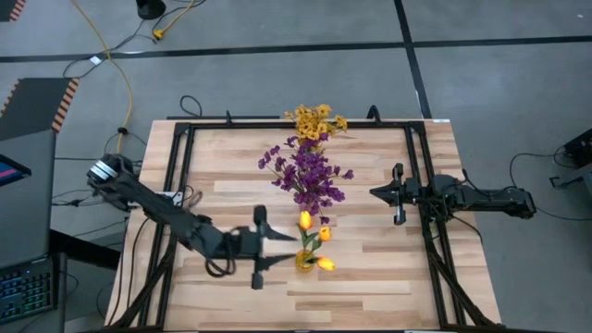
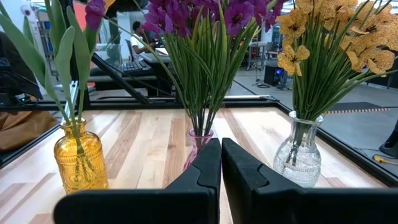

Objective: Sort flowers into vase by color
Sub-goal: Return to Home Position

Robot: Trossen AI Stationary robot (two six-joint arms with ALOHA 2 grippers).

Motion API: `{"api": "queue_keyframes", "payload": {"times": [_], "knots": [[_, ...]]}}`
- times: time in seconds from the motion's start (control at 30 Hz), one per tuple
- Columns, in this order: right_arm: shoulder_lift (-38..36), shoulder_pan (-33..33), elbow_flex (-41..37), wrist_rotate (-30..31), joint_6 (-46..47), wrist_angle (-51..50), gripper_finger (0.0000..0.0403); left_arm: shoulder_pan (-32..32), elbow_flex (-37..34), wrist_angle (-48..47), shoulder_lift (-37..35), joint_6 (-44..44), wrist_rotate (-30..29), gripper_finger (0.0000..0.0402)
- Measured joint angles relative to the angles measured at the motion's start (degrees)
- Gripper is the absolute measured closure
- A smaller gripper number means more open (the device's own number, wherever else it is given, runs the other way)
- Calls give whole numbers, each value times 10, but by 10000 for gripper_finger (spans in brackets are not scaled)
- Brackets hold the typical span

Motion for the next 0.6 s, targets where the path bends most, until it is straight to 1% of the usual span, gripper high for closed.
{"api": "queue_keyframes", "payload": {"times": [0.13,0.23,0.33,0.47,0.53,0.57,0.6], "knots": [[0,0,0,0,0,0,360,13,0,-89,-79,31,-16,262],[0,0,0,0,0,0,360,28,0,-158,-146,43,-28,282],[0,0,0,0,0,0,360,50,0,-239,-210,48,-31,314],[0,0,0,0,0,0,360,98,0,-356,-273,34,-31,369],[0,0,0,0,0,0,360,129,-1,-399,-293,24,-20,392],[0,0,0,0,0,0,360,144,-7,-401,-301,24,-4,396],[0,0,0,0,0,0,360,161,-20,-396,-312,26,24,396]]}}
